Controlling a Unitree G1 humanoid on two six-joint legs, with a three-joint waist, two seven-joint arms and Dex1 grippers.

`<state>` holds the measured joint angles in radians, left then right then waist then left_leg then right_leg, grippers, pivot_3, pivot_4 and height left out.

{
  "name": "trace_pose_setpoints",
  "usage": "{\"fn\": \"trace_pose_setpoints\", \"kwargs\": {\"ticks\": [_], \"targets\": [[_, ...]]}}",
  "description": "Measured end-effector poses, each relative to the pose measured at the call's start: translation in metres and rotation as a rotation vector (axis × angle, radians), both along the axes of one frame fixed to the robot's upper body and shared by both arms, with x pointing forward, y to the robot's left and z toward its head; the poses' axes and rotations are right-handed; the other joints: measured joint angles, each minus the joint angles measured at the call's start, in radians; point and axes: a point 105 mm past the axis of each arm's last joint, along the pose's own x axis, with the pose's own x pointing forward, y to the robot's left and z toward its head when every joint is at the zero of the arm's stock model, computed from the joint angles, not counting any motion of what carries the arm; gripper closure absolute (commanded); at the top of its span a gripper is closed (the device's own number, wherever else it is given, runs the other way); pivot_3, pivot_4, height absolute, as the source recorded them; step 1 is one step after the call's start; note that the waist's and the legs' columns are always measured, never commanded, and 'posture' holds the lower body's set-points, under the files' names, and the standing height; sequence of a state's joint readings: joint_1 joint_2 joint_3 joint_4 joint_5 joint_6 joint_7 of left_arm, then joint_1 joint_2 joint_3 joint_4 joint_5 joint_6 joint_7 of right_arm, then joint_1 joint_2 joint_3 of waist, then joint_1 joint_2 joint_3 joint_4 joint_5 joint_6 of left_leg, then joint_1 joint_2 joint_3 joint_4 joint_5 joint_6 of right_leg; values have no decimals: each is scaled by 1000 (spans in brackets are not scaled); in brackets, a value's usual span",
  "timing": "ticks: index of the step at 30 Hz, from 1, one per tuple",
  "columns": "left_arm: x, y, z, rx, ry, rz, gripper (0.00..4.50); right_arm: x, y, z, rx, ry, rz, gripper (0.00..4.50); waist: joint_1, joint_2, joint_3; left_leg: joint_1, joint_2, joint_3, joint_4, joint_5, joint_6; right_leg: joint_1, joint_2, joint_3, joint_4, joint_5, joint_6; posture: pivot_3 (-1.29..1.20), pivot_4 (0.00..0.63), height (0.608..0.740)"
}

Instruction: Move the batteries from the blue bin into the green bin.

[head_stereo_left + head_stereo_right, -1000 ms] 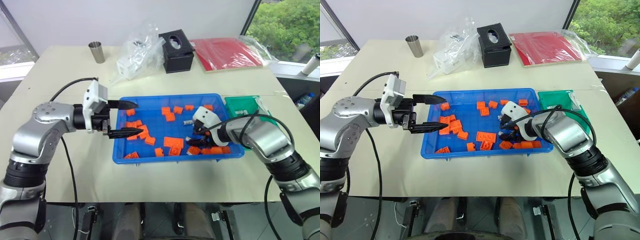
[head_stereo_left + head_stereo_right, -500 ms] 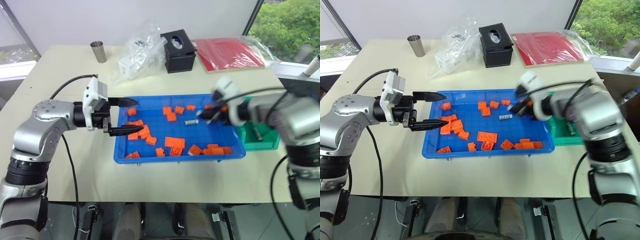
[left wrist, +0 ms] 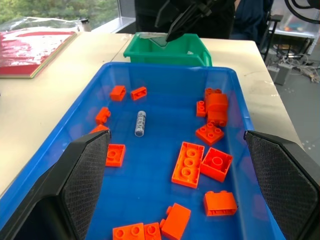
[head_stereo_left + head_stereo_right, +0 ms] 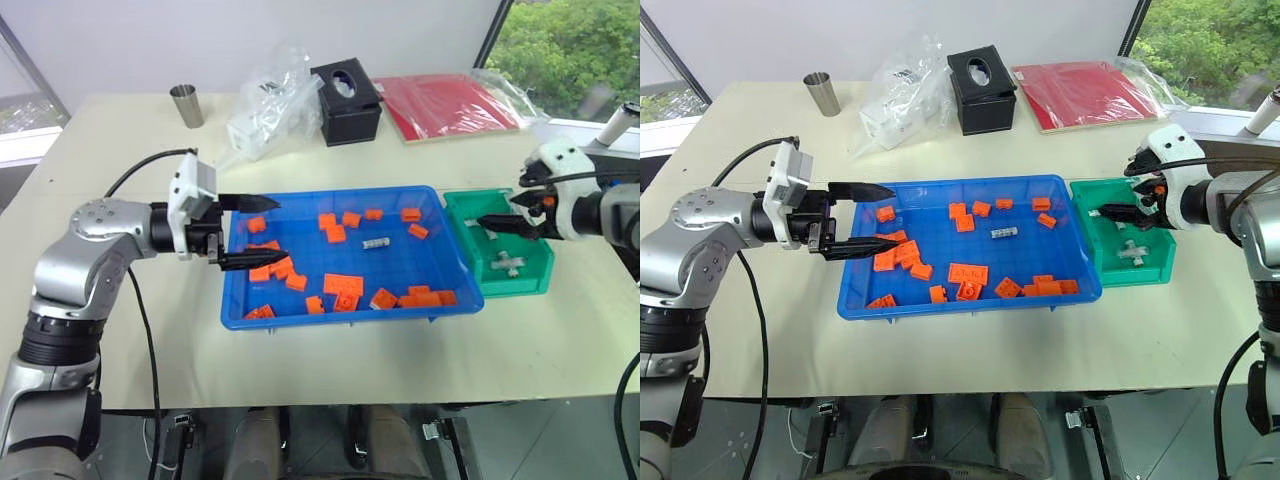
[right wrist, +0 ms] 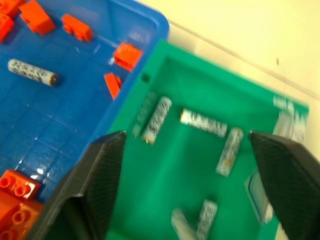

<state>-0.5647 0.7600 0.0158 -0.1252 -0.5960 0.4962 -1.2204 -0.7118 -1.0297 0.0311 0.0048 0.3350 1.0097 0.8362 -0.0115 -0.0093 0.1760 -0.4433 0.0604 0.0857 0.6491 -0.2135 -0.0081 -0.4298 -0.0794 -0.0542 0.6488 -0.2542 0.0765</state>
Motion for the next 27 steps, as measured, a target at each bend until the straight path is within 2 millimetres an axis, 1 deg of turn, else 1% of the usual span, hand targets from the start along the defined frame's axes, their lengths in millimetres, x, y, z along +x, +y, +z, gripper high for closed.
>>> {"fn": "trace_pose_setpoints", "kwargs": {"ticks": [1, 4, 6, 8, 10, 11, 13, 14, 18, 23, 26, 27], "targets": [[0, 0, 0, 0, -1, 0, 0, 3, 9, 1, -2, -15, 49, 742, -2, 0, 0, 0, 0, 0, 0, 0, 0, 0, 0, 0, 0, 0, 0, 0, 150, 736], [0, 0, 0, 2, -3, -1, 0, 12, 50, 4, -4, -50, 257, 742, -6, 0, 0, 0, 1, 0, 0, 0, 0, 0, 1, 0, 0, 0, 0, 0, 150, 736], [0, 0, 1, 4, -5, 1, 0, 13, 73, -1, -17, -45, 372, 742, -3, 0, 0, 0, 1, 0, 0, 0, 0, 0, 1, 0, 0, 0, 0, 0, 150, 736], [1, 0, 1, 6, -7, 6, 0, 18, 92, -12, -40, -21, 473, 742, 1, 0, 0, -1, 1, 0, 0, 0, 0, 0, 1, 0, 0, 0, 0, 0, 150, 736], [0, 1, 1, 8, -9, 12, 0, 22, 112, -30, -84, 12, 571, 742, 1, 0, 0, -1, 0, 0, 1, 0, 0, 0, 1, 0, 0, 0, 0, 0, 150, 736], [0, 1, 1, 8, -12, 14, 0, 22, 118, -39, -102, 32, 605, 742, 2, 0, 0, -1, 0, 0, 1, 0, 0, 0, 1, 0, 0, 0, 0, 0, 150, 736], [-2, 1, 2, 16, -20, 22, 0, 24, 127, -56, -131, 76, 652, 742, 2, 0, 0, -1, 0, -1, 1, 0, 0, 0, 1, 0, 0, 0, 0, 0, 150, 736], [-3, 1, 2, 19, -21, 25, 0, 25, 126, -61, -141, 88, 657, 742, 2, 0, 0, -1, 0, -1, 1, 0, 0, 0, 1, 0, 0, 0, 0, 0, 150, 736], [-6, 6, 1, 25, -19, 50, 0, 32, 121, -73, -180, 121, 660, 742, -1, 0, 0, -1, 0, 0, 0, 0, 0, 0, 1, 0, 1, 0, 0, 0, 150, 736], [-7, 8, 3, 24, -24, 72, 0, 41, 121, -92, -174, 159, 641, 742, -2, 0, 0, 0, 1, 0, 0, 0, 0, 0, 1, 0, 1, 0, 0, 0, 150, 736], [-9, 7, 3, 21, -21, 69, 0, 43, 121, -91, -188, 148, 642, 1506, -1, 0, 0, 0, 1, 0, 1, 0, -1, 1, 1, 0, 1, 0, 0, 0, 150, 736], [-9, 7, 3, 20, -21, 66, 0, 43, 121, -92, -186, 147, 642, 1921, 1, 0, 0, 0, 1, 0, 1, 0, -1, 1, 1, 0, 1, 0, 0, 0, 150, 736]]}}
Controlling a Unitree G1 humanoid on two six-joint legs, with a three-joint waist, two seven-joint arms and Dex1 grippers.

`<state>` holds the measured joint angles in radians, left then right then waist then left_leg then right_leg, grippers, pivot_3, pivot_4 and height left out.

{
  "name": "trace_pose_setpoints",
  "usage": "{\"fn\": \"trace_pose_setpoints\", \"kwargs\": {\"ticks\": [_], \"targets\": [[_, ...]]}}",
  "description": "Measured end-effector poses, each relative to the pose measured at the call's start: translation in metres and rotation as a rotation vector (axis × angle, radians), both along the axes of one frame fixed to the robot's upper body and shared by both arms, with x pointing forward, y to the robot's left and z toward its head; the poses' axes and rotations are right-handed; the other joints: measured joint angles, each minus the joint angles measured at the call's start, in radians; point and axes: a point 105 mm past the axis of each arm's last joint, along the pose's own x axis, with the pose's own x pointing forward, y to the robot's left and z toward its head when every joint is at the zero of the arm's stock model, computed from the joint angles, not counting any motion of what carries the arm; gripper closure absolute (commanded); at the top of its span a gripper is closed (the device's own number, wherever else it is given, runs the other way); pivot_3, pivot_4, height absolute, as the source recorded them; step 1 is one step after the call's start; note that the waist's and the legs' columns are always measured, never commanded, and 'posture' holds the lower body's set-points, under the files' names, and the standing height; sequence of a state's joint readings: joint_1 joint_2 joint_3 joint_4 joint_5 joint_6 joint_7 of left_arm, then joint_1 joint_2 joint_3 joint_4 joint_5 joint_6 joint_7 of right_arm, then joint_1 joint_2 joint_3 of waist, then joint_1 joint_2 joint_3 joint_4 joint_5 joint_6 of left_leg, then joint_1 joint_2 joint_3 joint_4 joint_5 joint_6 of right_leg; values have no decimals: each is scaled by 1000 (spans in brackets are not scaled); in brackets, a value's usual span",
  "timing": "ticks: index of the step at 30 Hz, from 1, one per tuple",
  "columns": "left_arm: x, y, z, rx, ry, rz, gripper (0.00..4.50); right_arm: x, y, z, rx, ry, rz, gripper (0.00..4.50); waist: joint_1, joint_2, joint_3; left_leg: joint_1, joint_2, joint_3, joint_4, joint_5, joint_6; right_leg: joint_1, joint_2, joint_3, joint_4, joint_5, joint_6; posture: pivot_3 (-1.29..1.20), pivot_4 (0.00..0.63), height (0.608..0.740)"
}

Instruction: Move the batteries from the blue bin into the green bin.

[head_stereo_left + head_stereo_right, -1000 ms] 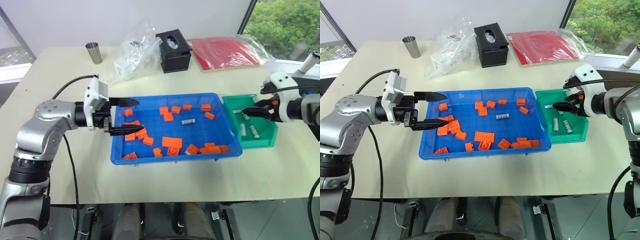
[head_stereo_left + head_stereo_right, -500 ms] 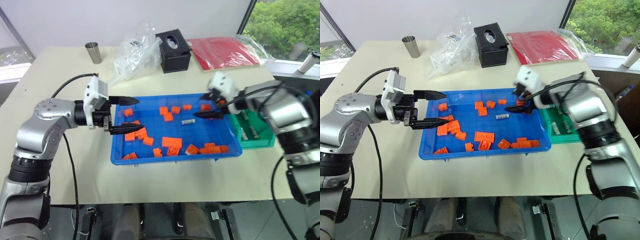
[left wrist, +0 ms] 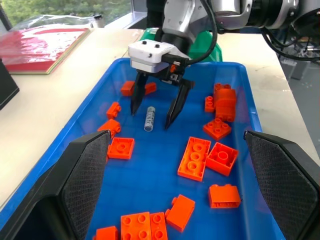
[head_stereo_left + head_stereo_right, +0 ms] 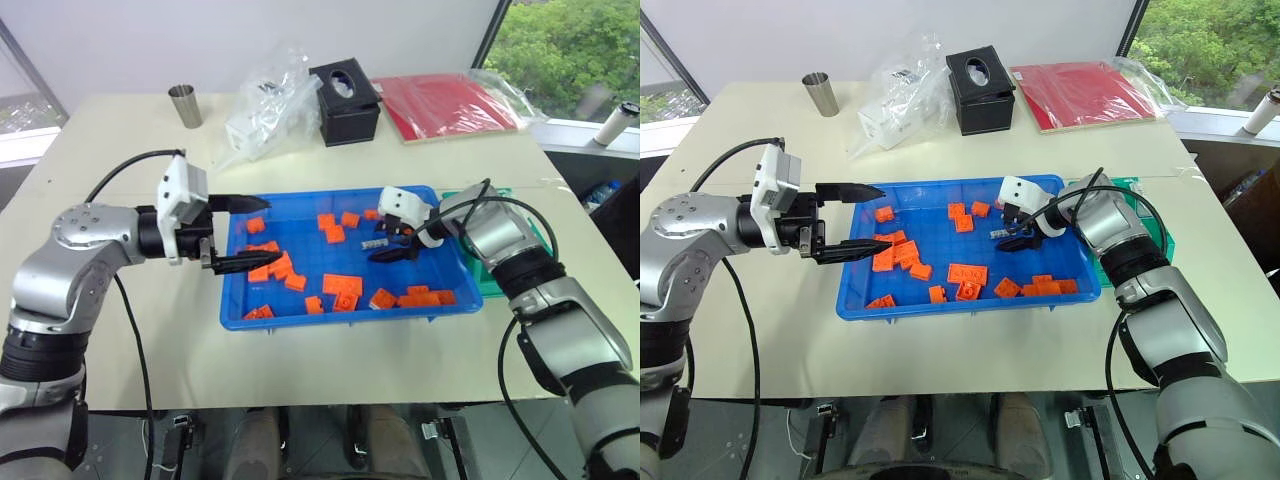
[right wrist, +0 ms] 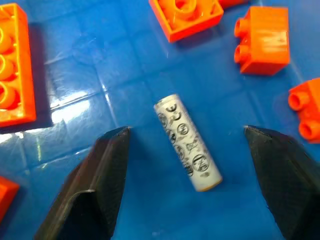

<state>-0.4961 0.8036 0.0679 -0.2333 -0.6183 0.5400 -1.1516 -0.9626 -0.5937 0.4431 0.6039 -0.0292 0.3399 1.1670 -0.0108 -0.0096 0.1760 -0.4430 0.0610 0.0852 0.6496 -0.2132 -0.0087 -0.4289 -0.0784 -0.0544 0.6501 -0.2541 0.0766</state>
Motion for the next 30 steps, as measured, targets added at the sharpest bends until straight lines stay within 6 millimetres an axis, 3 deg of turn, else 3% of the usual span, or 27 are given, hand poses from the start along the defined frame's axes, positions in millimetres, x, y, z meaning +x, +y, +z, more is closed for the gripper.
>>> {"fn": "trace_pose_setpoints", "kwargs": {"ticks": [3, 8, 11, 13, 16, 18, 20, 22, 25, 28, 30], "targets": [[0, 0, 1, -1, -1, -3, 0, -4, 1, -1, 17, 9, -2, 3420, 0, 0, 0, 0, 0, 0, 0, 0, 0, 0, 0, 0, 0, 0, 0, 0, 150, 736], [3, -1, 4, -7, -4, -11, 0, -17, 0, 8, 77, 12, -44, 3420, 0, 0, 0, 0, 0, 0, 0, 0, 0, 0, 0, 0, 0, 0, 0, 0, 150, 736], [5, -4, 3, -19, 7, -25, 0, -21, -9, 32, 140, -39, -122, 3420, 2, 0, 0, 0, 0, 0, 0, 0, 0, 0, 0, 0, 1, 0, 0, 0, 150, 736], [8, -6, 3, -22, 11, -36, 0, -23, -28, 62, 207, -102, -238, 3420, 9, 0, 0, 0, 0, 0, 0, 0, 0, 0, 0, 0, 0, 0, 0, 0, 150, 736], [11, -5, -1, -16, 24, -38, 0, -30, -77, 106, 271, -213, -464, 3420, 20, 0, 0, 0, 0, 0, 0, 0, 0, 0, -1, 0, 0, 0, 0, 0, 150, 736], [13, -4, -3, -21, 33, -37, 0, -40, -98, 109, 295, -209, -557, 3420, 24, -1, 0, 0, 0, 0, 0, 0, 0, 0, -1, 0, 0, 0, 0, 0, 150, 736], [15, -3, -5, -23, 40, -38, 0, -51, -108, 97, 302, -154, -613, 3420, 23, -1, 0, 0, 0, 0, 0, 0, 0, 0, -1, 0, 0, 0, 0, 0, 150, 736], [18, -5, -2, -27, 31, -48, 0, -55, -103, 88, 301, -123, -611, 3420, 16, 0, 0, 0, 0, 0, 0, 0, 0, 0, -1, 0, 0, 0, 0, 0, 150, 736], [19, -11, 2, -28, 18, -77, 0, -53, -79, 87, 322, -117, -548, 3420, 4, 0, 0, 0, 0, 0, 0, 0, 0, 0, 0, 0, 0, 0, 0, 0, 150, 736], [21, -13, 0, -27, 23, -80, 0, -47, -51, 83, 343, -98, -484, 2561, -3, 0, 0, 0, 0, 0, 0, 0, 0, 0, 0, 0, 1, 0, 0, 0, 150, 736], [22, -13, 0, -23, 23, -79, 0, -44, -35, 72, 305, -91, -435, 1628, -1, 0, 0, 0, 0, -1, 0, 0, 0, 0, 0, 0, 1, 0, 0, 0, 150, 736]]}}
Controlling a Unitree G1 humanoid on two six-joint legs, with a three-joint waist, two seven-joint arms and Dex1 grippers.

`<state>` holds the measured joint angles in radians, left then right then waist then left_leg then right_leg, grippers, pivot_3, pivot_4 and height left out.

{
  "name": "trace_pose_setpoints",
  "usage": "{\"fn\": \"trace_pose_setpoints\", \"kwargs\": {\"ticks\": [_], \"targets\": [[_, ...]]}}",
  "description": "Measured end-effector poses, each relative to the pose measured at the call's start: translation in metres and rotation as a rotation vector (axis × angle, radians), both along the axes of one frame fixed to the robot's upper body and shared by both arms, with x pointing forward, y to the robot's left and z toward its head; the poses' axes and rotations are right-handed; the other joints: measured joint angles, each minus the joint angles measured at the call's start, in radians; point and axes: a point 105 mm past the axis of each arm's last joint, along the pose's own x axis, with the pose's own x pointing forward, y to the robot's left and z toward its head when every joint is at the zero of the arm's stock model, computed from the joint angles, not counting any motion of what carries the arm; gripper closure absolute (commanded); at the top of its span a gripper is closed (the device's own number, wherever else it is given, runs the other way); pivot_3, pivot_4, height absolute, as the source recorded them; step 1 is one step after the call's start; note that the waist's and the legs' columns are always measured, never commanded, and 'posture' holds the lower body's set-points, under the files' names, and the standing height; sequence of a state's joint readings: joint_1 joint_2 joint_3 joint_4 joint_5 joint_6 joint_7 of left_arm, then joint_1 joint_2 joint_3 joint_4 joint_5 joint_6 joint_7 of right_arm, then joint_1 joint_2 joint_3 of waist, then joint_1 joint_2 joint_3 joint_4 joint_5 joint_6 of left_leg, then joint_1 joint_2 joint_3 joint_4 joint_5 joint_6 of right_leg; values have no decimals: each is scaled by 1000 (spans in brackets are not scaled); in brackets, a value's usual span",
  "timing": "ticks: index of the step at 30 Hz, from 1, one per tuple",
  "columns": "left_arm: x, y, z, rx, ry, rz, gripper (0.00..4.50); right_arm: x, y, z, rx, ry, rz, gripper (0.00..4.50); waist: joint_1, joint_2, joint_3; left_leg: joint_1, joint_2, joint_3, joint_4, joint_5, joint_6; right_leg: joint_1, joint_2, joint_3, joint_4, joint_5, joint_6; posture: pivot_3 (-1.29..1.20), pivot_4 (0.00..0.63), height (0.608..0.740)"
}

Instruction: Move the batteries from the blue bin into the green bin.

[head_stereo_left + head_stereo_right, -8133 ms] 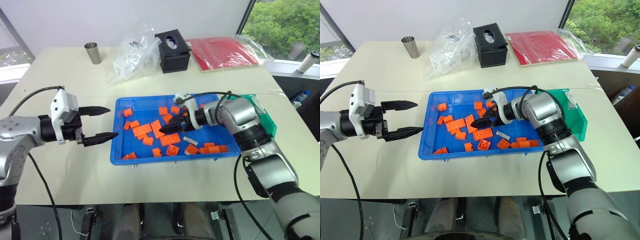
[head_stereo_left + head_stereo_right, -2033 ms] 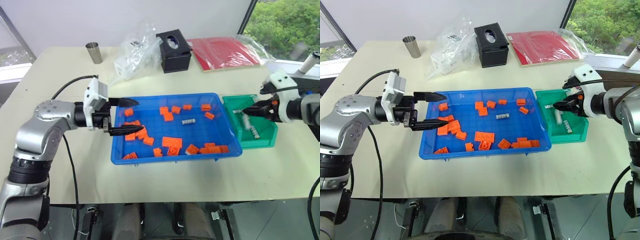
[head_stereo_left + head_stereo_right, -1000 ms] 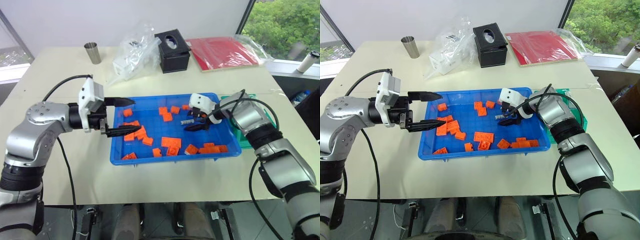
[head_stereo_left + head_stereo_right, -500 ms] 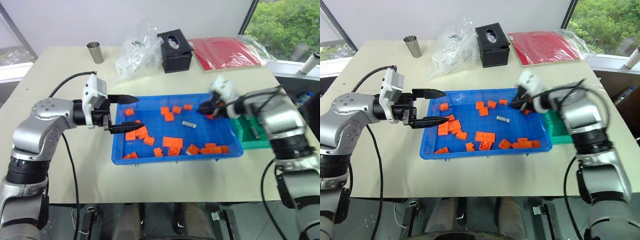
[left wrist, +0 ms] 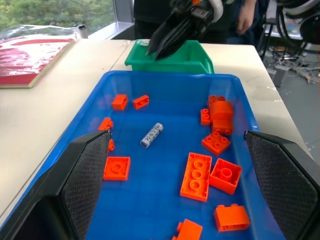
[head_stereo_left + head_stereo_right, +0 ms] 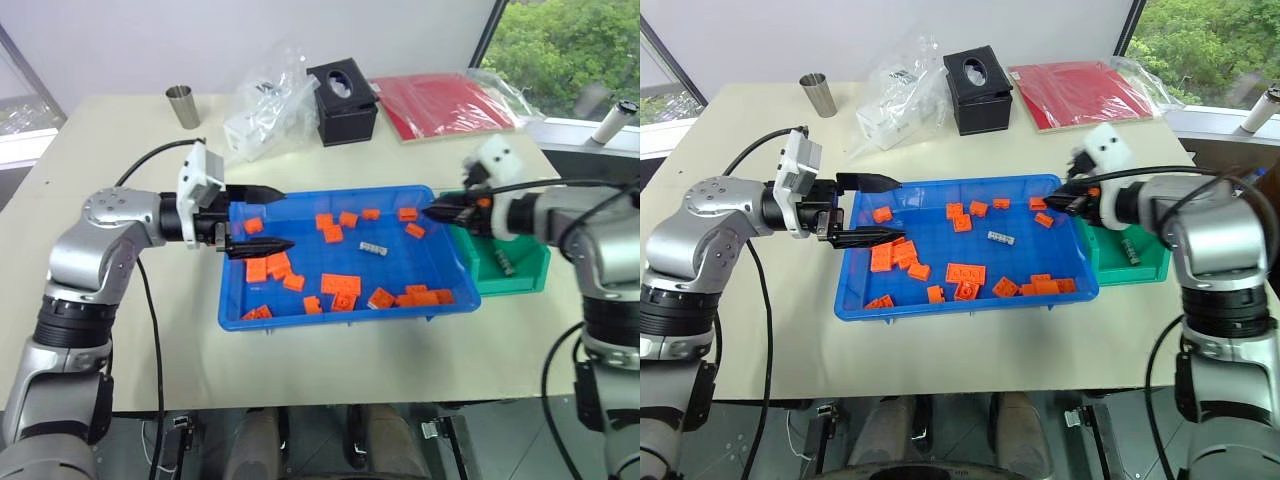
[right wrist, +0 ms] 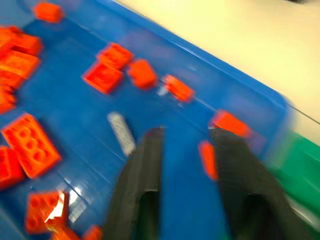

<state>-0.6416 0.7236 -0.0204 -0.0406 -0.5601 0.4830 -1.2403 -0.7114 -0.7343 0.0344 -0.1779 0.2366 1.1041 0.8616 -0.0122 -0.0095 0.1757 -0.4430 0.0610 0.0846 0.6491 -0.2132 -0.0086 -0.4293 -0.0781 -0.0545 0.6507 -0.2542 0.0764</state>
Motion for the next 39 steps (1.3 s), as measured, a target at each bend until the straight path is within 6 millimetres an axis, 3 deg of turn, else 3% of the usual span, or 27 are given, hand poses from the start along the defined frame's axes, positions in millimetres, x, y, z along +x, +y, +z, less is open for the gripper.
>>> {"fn": "trace_pose_setpoints", "kwargs": {"ticks": [5, 11, 15, 21, 22, 27, 30, 35, 37, 39], "targets": [[-2, -1, 0, 6, -5, -4, 0, 5, 29, -41, -88, 66, 107, 1628, 4, 0, 0, -1, -1, 0, 1, 0, 0, 0, -1, 0, 0, 0, 0, 0, 150, 736], [-7, -2, -1, 15, -11, -9, 0, 15, 35, -80, -128, 131, 118, 1628, 1, 0, 0, -1, -1, 0, 1, 0, 0, 0, 0, 0, 0, 0, 0, 0, 150, 736], [-9, -2, -3, 17, -5, -3, 0, 28, 35, -80, -121, 98, 114, 1628, 0, 0, 0, 0, 0, 0, 1, 0, 0, 1, 0, 0, 0, 0, 0, 0, 150, 736], [-10, 1, -1, 14, -2, 8, 0, 25, 38, -82, -123, 91, 151, 4201, 2, -1, 0, 0, 0, 0, 1, 0, 0, 1, 0, 0, 0, 0, 0, 0, 150, 736], [-10, 1, -1, 14, -1, 9, 0, 24, 39, -82, -123, 92, 156, 4425, 2, -1, 0, 0, 0, 0, 1, 0, 0, 1, 0, 0, 0, 0, 0, 0, 150, 736], [-9, 1, -2, 12, 0, 7, 0, 18, 36, -73, -85, 115, 104, 4425, 2, 0, 0, 0, 0, 0, 1, 0, 0, 1, 0, 0, 0, 0, 0, 0, 150, 736], [-9, 1, -2, 10, 2, 8, 0, 19, 14, -48, -81, 56, 22, 4425, 7, 0, 0, 0, -1, 0, 1, 0, 0, 1, -1, 0, 0, 0, 0, 0, 150, 736], [-5, 9, -6, 20, 18, 22, 0, 13, -63, 9, -89, -64, -227, 4425, 19, 0, 0, 0, -1, 0, 1, 0, 0, 1, -1, 0, -1, 0, 0, 0, 150, 736], [-3, 14, -6, 26, 22, 37, 0, 6, -87, 17, -89, -74, -302, 4425, 21, -1, 0, 0, -1, 0, 0, 0, 0, 1, -1, 0, -1, 0, 0, 0, 150, 736], [-2, 18, -8, 32, 29, 46, 0, -1, -103, 9, -95, -42, -351, 4425, 21, -1, 0, 0, -1, 0, 0, 0, 0, 1, -1, 0, -1, 0, 0, 0, 150, 736]]}}
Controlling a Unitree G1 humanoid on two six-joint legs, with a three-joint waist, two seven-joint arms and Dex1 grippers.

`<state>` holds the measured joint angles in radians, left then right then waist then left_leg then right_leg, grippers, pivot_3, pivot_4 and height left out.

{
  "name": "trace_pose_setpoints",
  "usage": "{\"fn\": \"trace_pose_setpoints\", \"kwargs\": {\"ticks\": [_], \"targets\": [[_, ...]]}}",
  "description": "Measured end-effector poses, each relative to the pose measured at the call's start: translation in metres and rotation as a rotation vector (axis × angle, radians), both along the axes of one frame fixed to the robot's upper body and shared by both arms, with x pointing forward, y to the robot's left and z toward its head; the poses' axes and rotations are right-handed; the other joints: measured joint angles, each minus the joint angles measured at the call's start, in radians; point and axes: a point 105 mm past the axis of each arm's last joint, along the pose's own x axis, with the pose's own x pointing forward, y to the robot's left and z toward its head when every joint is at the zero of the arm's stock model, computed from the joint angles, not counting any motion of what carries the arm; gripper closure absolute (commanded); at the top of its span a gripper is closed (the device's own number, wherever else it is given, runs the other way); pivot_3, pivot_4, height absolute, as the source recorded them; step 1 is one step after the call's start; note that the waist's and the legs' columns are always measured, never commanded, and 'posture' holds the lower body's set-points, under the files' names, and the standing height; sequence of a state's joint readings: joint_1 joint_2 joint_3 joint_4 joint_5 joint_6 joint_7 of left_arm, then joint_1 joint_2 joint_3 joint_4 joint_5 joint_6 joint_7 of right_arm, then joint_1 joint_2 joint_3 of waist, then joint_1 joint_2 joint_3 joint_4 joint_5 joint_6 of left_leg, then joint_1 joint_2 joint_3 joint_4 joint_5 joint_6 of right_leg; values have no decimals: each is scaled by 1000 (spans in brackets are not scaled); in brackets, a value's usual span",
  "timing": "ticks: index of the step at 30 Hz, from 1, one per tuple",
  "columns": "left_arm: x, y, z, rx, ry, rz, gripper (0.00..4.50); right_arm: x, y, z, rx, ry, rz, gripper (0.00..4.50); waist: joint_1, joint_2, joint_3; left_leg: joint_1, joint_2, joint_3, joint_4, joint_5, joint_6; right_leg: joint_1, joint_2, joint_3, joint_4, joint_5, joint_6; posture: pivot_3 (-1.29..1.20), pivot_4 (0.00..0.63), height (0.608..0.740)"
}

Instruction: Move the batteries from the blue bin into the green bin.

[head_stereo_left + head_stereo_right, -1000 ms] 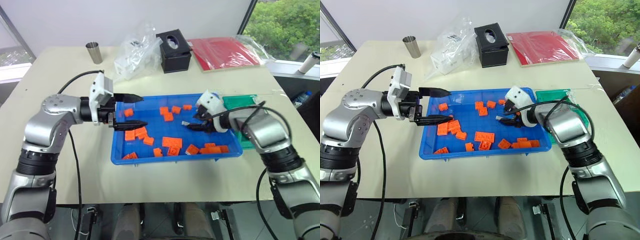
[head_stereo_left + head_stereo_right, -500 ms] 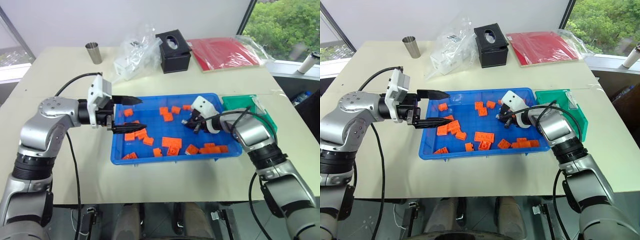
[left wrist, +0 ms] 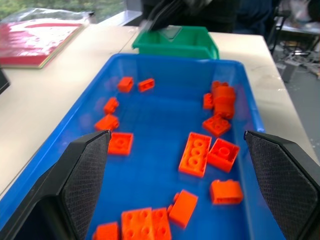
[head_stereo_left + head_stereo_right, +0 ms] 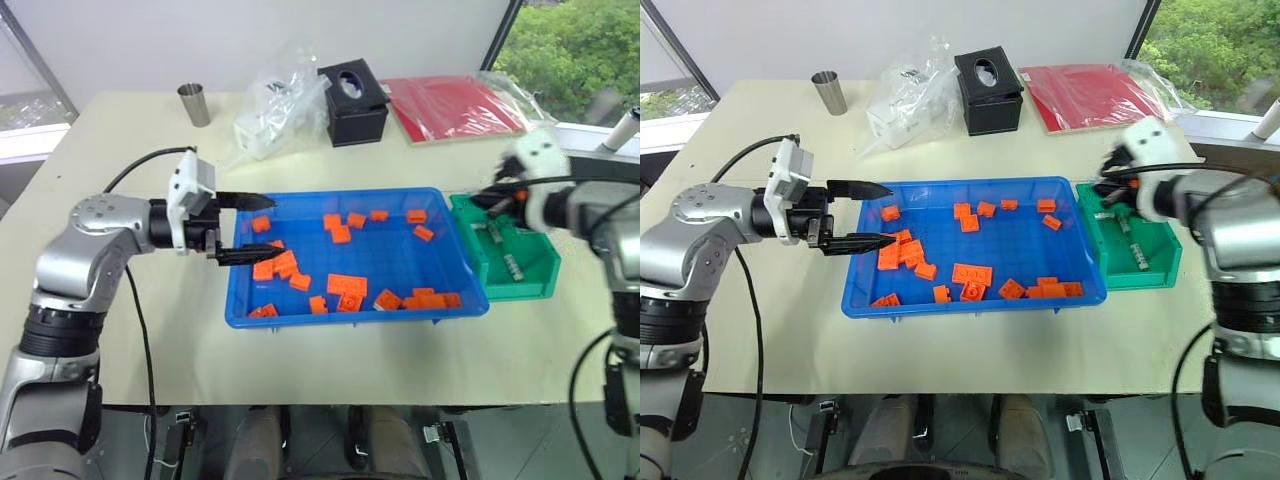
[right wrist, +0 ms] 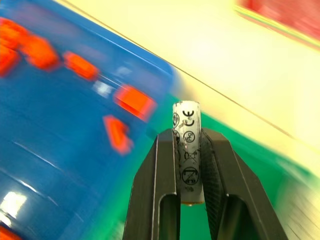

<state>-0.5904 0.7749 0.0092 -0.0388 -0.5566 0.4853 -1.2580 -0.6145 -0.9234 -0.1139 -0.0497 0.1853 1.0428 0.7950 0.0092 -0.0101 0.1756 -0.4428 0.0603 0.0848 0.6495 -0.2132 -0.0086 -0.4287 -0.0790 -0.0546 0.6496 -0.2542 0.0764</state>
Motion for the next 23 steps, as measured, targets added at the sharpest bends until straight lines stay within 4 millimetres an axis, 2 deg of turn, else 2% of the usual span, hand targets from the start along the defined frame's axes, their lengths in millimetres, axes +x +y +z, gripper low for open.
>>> {"fn": "trace_pose_setpoints", "kwargs": {"ticks": [2, 3, 4, 7, 11, 16, 19, 23], "targets": [[0, 0, 0, 1, -3, -3, 0, -5, -5, -13, 12, 38, -18, 4425, -3, 0, 0, 0, 0, 0, 0, 0, 0, 0, 0, 0, 0, 0, 0, 0, 150, 736], [0, 0, 0, 1, -8, -7, 0, -8, -8, -21, 17, 61, -27, 3413, -4, 0, 0, 0, 0, 0, 0, 0, 0, 0, 0, 0, 0, 0, 0, 0, 150, 736], [0, 1, 0, 1, -7, -5, 0, -9, -11, -26, 15, 73, -40, 3154, -3, 0, 0, 0, 0, 0, 0, 0, 0, 0, 0, 0, 0, 0, 0, 0, 150, 736], [3, 8, -2, 6, 8, 17, 0, -11, -20, -31, 8, 63, -78, 1820, -3, 0, 0, 0, 0, 0, 0, 0, 0, 0, 0, 0, 0, 0, 0, 0, 150, 736], [4, 12, -1, 15, 8, 30, 0, -15, -22, -24, -7, 22, 1, 1820, -1, 1, 0, 0, 0, 0, 0, 0, 0, 0, 0, 0, 0, 0, 0, 0, 150, 736], [1, 35, 7, 37, -3, 93, 0, -45, -30, 7, -39, -23, 259, 1820, 2, 1, 1, 0, 0, 0, 0, 0, 0, 0, 0, 0, -1, 0, 0, 0, 150, 736], [-5, 59, 6, 55, 35, 144, 0, -71, -39, 20, 13, 28, 393, 1820, -1, 1, 0, 1, 1, 1, 0, 0, 0, 0, 0, 0, -1, 0, 0, 0, 150, 736], [-11, 73, 11, 69, 35, 169, 0, -82, -46, 24, 44, 56, 452, 1820, -5, 1, 0, 1, 2, 1, 0, 0, 0, 1, 0, 0, -1, -2, -3, 0, 150, 736]]}}
